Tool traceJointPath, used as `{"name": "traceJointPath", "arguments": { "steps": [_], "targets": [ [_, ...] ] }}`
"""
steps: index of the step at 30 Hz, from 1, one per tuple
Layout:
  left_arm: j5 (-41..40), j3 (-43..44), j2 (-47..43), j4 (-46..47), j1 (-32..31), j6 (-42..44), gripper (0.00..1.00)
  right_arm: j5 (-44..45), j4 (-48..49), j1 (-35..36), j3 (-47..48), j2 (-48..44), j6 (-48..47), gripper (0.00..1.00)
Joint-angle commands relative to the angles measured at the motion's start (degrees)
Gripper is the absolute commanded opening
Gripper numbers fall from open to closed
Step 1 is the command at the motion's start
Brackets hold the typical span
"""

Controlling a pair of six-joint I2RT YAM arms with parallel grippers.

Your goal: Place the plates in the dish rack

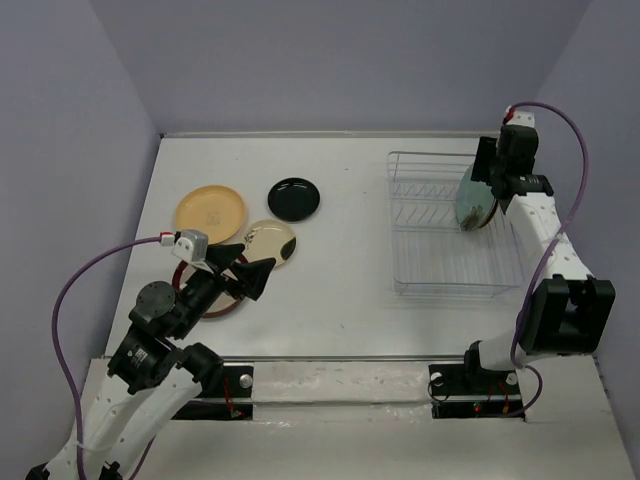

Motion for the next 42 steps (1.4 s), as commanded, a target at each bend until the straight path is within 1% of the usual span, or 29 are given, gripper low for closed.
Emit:
{"name": "traceJointPath", "arguments": {
  "steps": [1, 2, 5, 6, 7, 8, 9, 11, 12, 14, 16, 17, 18, 19, 22, 24, 25, 26, 27, 29, 31, 32, 35, 40, 41, 42],
  "targets": [
    [0.1, 0.0, 1.4, 1.5, 0.5, 1.0, 0.99, -6.6, -3.1, 0.2, 9.7, -3.9, 7.4, 0.74],
    [0.0, 0.1, 1.6, 1.5, 0.5, 1.0, 0.99, -6.7, -3.5, 0.2, 10.0, -4.5, 7.4, 0.74],
    [0.0, 0.1, 2.6, 1.5, 1.1, 1.0, 0.99, -15.3, -3.1, 4.9, 8.4, -6.9, 14.2, 0.75],
    [-0.1, 0.1, 2.8, 1.5, 1.3, 1.0, 0.99, -16.3, -2.5, 9.5, 7.4, -7.2, 15.4, 0.75],
    [-0.1, 0.0, 3.3, 1.5, 1.3, 0.9, 0.99, -16.3, -1.6, 12.6, 6.2, -7.3, 16.8, 0.74],
    [-0.1, 0.0, 4.0, 1.5, 1.3, 0.9, 0.99, -16.4, 1.4, 15.9, 4.7, -7.0, 18.0, 0.74],
    [-0.1, -0.1, 4.3, 1.5, 1.4, 0.9, 0.99, -17.3, 2.8, 22.3, 2.4, -6.4, 20.2, 0.74],
    [-0.6, 0.0, 5.2, 1.2, 1.4, 0.7, 0.99, -18.1, 5.6, 27.9, 1.2, -4.5, 22.8, 0.71],
    [-1.1, 0.2, 5.3, 1.0, 1.4, 0.5, 0.99, -18.2, 9.0, 32.4, -0.1, -2.1, 25.8, 0.7],
    [-2.5, 0.3, 5.2, 0.7, 1.4, 0.4, 0.99, -20.9, 12.9, 35.6, -1.2, 0.2, 28.7, 0.66],
    [-5.2, 0.1, 5.0, 0.5, 1.6, 0.1, 0.99, -23.0, 19.0, 37.8, -2.1, 4.6, 33.6, 0.59],
    [-5.8, 0.1, 5.2, 0.5, 1.6, 0.0, 0.99, -24.2, 23.7, 39.2, -3.3, 6.5, 35.2, 0.57],
    [-6.0, 0.2, 5.5, 0.5, 1.7, 0.0, 0.99, -25.3, 25.2, 39.7, -3.7, 8.3, 38.0, 0.56],
    [-6.0, 0.1, 6.5, 0.3, 1.6, -0.1, 0.99, -26.2, 27.7, 40.9, -3.9, 12.3, 39.2, 0.54],
    [-5.5, 0.3, 8.1, 0.4, 1.7, -0.1, 0.99, -28.7, 32.4, 42.3, -4.3, 19.3, 43.5, 0.54],
    [-5.1, 0.1, 9.1, 0.7, 1.8, 0.1, 0.99, -30.0, 36.7, 43.2, -4.6, 22.3, 47.0, 0.53],
    [-5.0, 0.1, 9.4, 0.7, 1.8, 0.2, 0.99, -30.6, 38.3, 43.8, -4.7, 23.8, 48.4, 0.51],
    [-4.7, 0.0, 9.9, 0.9, 2.0, 0.1, 0.99, -31.0, 40.8, 43.8, -4.8, 26.4, 49.7, 0.46],
    [-4.6, 0.1, 10.1, 0.9, 2.0, 0.2, 0.99, -31.5, 41.7, 44.4, -4.7, 27.8, 52.1, 0.45],
    [-4.3, 0.1, 11.2, 0.9, 2.3, 0.2, 0.99, -32.3, 43.4, 45.1, -4.1, 31.1, 53.6, 0.42],
    [-4.2, 0.1, 11.3, 0.9, 2.7, 0.1, 0.99, -32.9, 43.9, 45.8, -2.9, 33.3, 55.2, 0.41],
    [-4.0, 0.0, 11.3, 1.0, 3.0, 0.2, 0.99, -33.1, 44.2, 45.8, -2.4, 35.4, 55.3, 0.41],
    [-3.4, -0.1, 11.3, 1.2, 3.3, 0.2, 0.99, -32.5, 43.5, 47.1, 0.0, 38.0, 55.4, 0.41],
    [-3.4, -0.1, 11.9, 1.5, 3.5, 0.2, 0.99, -29.3, 41.6, 47.6, 0.8, 40.9, 55.3, 0.43],
    [-3.4, 0.0, 11.8, 1.5, 3.6, 0.3, 0.99, -29.1, 41.5, 47.6, 0.9, 41.2, 55.3, 0.41],
    [-1.8, -0.1, 11.7, 1.5, 3.6, 0.2, 0.99, -28.7, 41.1, 47.6, 0.9, 41.3, 55.2, 0.34]
  ]
}}
